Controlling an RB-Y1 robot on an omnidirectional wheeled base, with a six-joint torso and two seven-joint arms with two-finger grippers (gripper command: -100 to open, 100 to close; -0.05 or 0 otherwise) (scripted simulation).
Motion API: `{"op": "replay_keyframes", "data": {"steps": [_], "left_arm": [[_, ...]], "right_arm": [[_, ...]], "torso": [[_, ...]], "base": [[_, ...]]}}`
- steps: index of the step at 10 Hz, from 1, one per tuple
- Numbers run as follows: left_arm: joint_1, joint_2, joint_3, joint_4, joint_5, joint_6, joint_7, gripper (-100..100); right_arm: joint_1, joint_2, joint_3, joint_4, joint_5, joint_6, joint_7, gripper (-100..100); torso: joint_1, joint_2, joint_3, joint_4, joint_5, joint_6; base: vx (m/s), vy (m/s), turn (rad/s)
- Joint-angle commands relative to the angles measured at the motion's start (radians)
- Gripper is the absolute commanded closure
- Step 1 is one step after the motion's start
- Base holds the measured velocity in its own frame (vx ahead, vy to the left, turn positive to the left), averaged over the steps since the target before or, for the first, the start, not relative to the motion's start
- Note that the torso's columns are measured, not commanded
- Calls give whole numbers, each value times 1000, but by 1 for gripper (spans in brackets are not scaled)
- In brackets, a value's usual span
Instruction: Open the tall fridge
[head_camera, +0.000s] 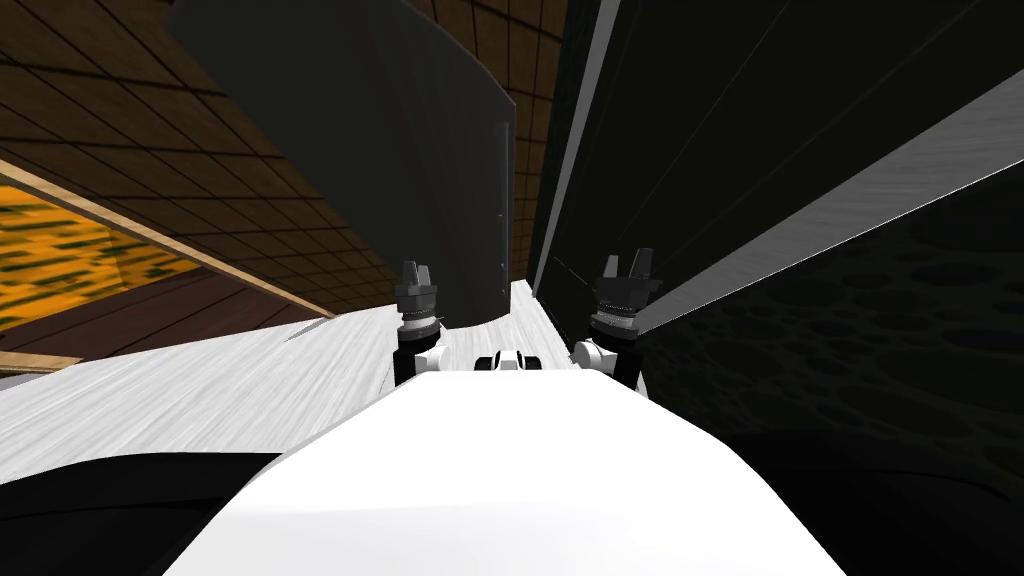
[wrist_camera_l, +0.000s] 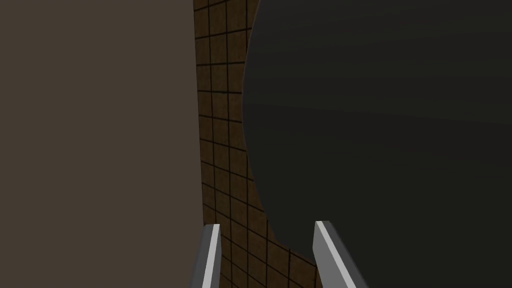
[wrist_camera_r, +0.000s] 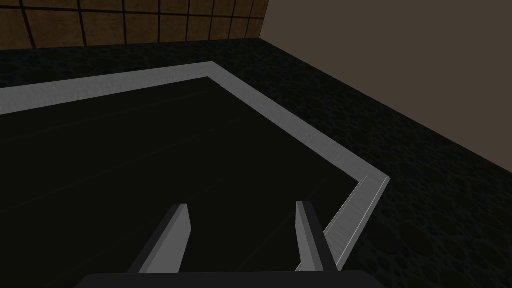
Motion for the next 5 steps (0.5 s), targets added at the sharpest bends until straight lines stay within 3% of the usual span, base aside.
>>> {"op": "replay_keyframes", "data": {"steps": [1,5], "left_arm": [[-5,59,5,-11,-4,35,1,-100],[-17,136,19,-33,-14,122,5,-100]], "right_arm": [[0,0,0,0,0,0,0,0],[0,0,0,0,0,0,0,0]], "torso": [[0,33,-69,33,0,0],[0,46,-94,47,0,0]], "base": [[44,-23,-27],[56,-40,-30]]}}
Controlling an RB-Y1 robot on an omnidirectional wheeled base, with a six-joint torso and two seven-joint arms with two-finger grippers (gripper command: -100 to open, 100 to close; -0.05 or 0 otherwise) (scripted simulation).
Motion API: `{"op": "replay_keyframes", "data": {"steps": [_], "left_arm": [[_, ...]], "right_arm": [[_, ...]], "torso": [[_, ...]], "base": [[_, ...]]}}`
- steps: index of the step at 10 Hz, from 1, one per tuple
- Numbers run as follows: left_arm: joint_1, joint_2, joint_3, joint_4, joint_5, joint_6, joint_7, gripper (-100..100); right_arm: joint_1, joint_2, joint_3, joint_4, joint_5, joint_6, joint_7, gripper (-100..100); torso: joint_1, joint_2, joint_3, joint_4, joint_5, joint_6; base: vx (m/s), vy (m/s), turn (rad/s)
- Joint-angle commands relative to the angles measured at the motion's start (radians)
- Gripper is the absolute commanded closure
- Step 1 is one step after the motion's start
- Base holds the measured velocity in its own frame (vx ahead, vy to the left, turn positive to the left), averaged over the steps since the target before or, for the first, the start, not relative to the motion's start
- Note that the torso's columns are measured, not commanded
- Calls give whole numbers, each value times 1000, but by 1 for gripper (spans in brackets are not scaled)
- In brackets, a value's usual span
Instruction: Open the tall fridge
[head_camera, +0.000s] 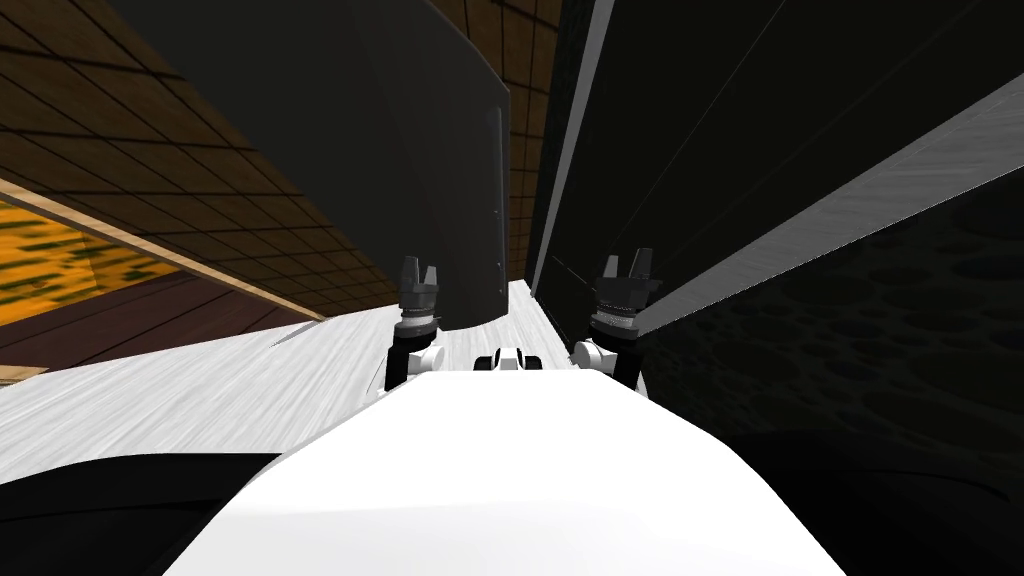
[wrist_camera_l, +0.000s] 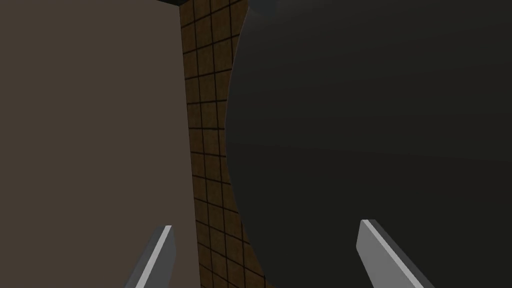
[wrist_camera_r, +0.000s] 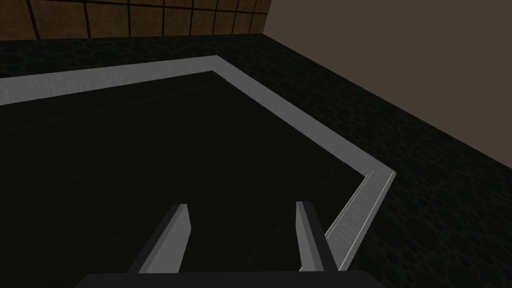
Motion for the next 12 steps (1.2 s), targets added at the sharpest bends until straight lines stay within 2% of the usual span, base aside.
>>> {"op": "replay_keyframes", "data": {"steps": [1,5,6,12], "left_arm": [[-10,49,11,-15,-7,69,4,-100],[-28,104,30,-44,-22,184,9,-100],[-28,104,30,-44,-22,191,9,-100],[-53,200,58,-93,-42,366,16,-100]], "right_arm": [[0,0,0,0,0,0,0,0],[0,0,0,0,0,0,0,0],[0,0,0,0,0,0,0,0],[0,0,0,0,0,0,0,0]], "torso": [[0,0,0,0,0,0],[0,1,0,0,0,0],[0,1,0,0,0,0],[-1,-1,-1,0,0,0]], "base": [[89,-44,-39],[93,-50,-43],[54,-40,-15],[78,-44,-42]]}}
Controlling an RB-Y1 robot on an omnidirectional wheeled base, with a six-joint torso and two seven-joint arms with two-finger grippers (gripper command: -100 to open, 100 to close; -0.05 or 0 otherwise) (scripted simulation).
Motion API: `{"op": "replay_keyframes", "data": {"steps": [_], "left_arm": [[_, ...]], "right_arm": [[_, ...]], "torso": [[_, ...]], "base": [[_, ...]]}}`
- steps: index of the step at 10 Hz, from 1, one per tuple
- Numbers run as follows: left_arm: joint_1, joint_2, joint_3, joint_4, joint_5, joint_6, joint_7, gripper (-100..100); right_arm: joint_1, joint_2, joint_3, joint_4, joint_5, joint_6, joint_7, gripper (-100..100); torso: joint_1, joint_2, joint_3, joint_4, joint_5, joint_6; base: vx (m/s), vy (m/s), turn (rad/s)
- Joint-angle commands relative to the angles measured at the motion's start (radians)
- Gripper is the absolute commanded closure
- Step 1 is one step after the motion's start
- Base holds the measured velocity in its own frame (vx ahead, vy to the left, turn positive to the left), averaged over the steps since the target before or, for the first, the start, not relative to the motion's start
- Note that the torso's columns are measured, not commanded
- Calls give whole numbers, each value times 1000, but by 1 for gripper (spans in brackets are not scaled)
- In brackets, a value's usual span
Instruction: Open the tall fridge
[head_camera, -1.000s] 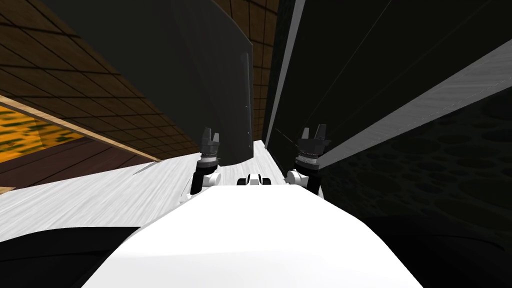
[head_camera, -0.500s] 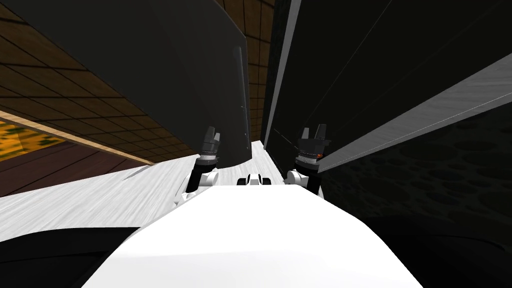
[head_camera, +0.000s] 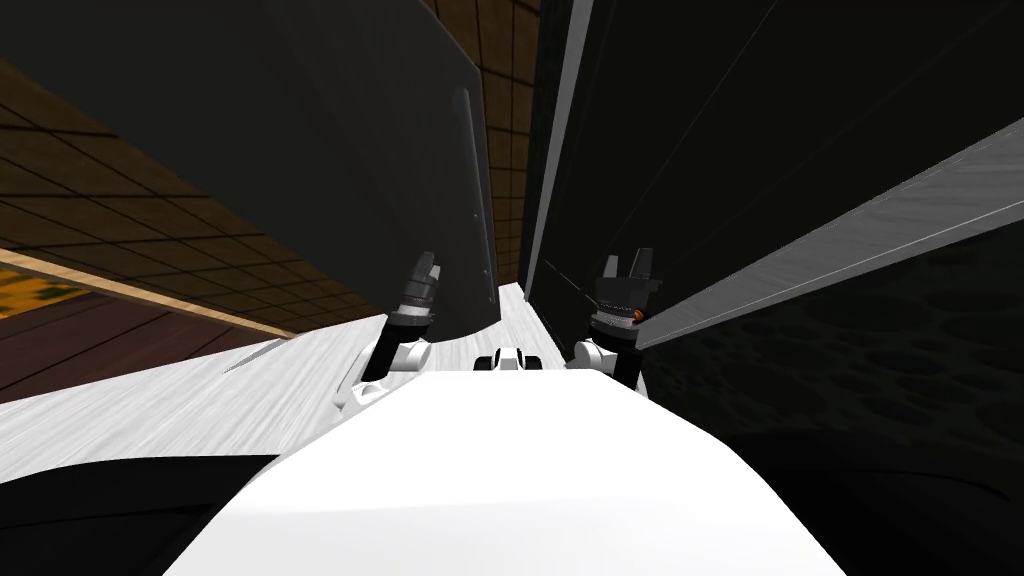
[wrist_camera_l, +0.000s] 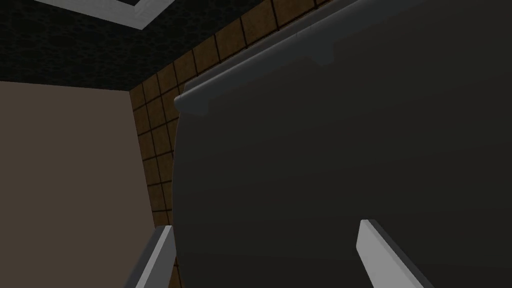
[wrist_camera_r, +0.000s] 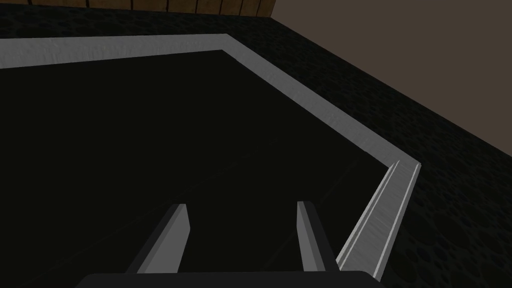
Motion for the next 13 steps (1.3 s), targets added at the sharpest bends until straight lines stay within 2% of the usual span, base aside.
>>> {"op": "replay_keyframes", "data": {"steps": [1,9,10,12,13], "left_arm": [[-11,45,12,-21,-8,78,4,-100],[-50,197,50,-61,-36,312,15,-100],[-50,197,50,-61,-36,321,15,-100],[-61,243,60,-69,-44,384,18,-100],[-61,243,60,-69,-44,389,18,-100]], "right_arm": [[0,0,0,0,0,0,0,0],[0,0,0,0,0,0,0,0],[0,0,0,0,0,0,0,0],[0,0,0,0,0,0,0,0],[0,0,0,0,0,0,0,0]], "torso": [[1,2,1,0,0,0],[2,1,1,0,1,0],[1,1,1,0,0,0],[1,4,2,1,0,0],[1,2,2,1,0,0]], "base": [[80,-45,-46],[90,-44,-43],[68,-32,-10],[61,-37,-40],[48,-24,-15]]}}
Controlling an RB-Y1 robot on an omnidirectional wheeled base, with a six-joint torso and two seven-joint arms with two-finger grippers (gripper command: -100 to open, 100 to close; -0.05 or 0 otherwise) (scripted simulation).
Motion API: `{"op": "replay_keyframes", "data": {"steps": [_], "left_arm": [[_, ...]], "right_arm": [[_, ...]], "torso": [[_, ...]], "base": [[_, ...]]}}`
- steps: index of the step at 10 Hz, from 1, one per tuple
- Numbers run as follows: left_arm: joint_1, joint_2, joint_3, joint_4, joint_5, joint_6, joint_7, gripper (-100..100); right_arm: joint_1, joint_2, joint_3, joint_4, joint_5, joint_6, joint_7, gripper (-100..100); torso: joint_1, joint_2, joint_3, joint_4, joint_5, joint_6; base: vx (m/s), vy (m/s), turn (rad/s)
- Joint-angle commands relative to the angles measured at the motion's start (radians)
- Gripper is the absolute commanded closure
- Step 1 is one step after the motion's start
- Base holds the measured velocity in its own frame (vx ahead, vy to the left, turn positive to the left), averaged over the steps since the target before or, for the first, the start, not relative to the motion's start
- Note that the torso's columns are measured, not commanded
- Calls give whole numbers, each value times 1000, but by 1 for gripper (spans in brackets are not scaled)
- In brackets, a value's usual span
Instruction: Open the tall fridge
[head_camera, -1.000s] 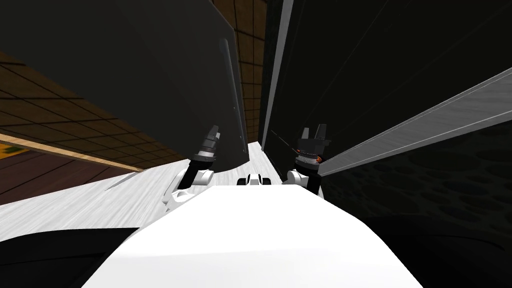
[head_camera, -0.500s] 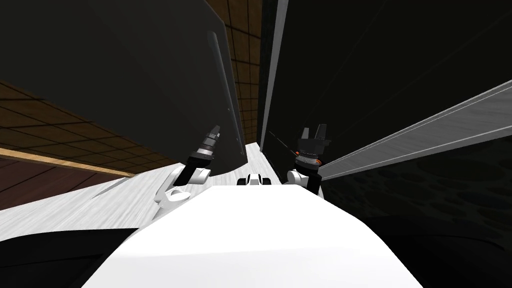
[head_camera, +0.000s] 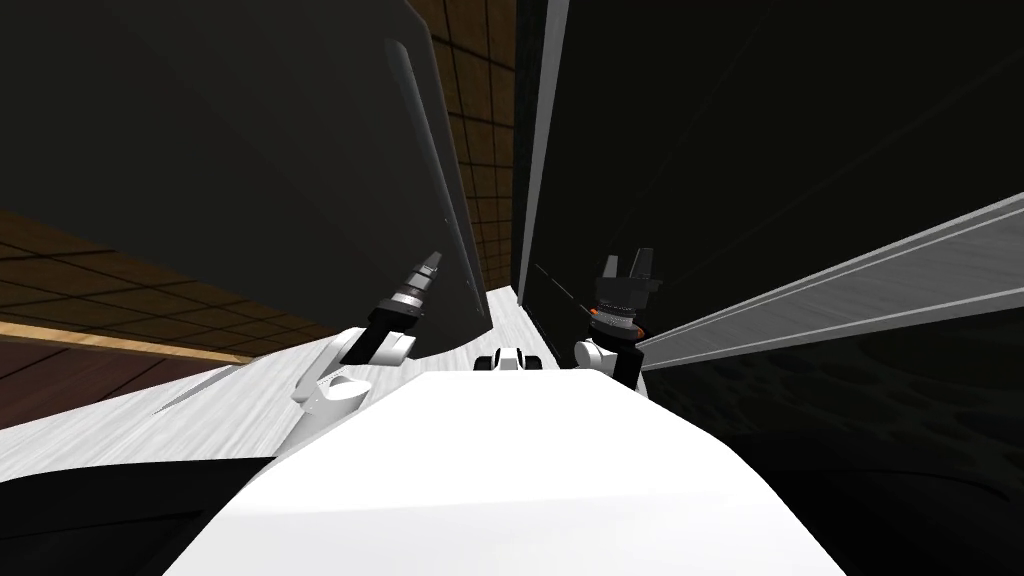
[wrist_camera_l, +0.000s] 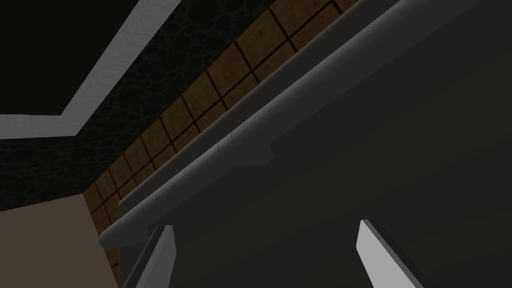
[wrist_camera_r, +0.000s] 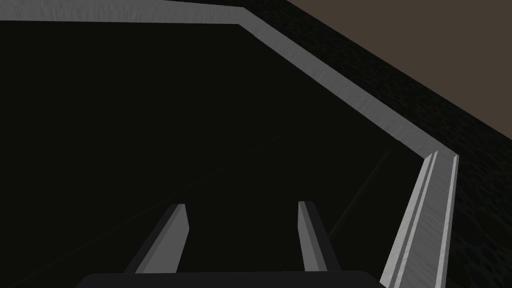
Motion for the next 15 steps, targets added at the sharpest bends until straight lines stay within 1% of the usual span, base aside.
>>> {"op": "replay_keyframes", "data": {"steps": [1,2,3,6,9,13,14,15], "left_arm": [[-9,37,8,-8,-6,62,2,-100],[-15,60,13,-13,-10,89,4,-100],[-15,60,13,-13,-10,95,4,-100],[-29,127,28,-29,-21,184,8,-100],[-42,179,39,-43,-30,265,12,-100],[-55,225,51,-53,-39,342,16,-100],[-56,218,48,-50,-37,330,15,-100],[-54,233,58,-80,-28,363,21,-100]], "right_arm": [[0,0,0,0,0,0,0,0],[0,0,0,0,0,0,0,0],[0,0,0,0,0,0,0,0],[0,0,0,0,0,0,0,0],[0,0,0,0,0,0,0,0],[0,0,0,0,0,0,0,0],[0,0,0,0,0,0,0,0],[0,0,0,0,0,0,0,0]], "torso": [[1,0,0,0,0,0],[1,-1,-1,0,0,0],[0,-3,-2,-1,0,0],[-1,-1,-1,0,0,0],[0,-1,-1,0,0,0],[1,0,0,0,0,0],[0,0,0,0,0,0],[1,1,0,0,0,0]], "base": [[59,-22,-29],[87,-31,-56],[74,-25,-14],[74,-37,-40],[83,-38,-34],[63,-28,-29],[25,-13,-5],[104,3,3]]}}
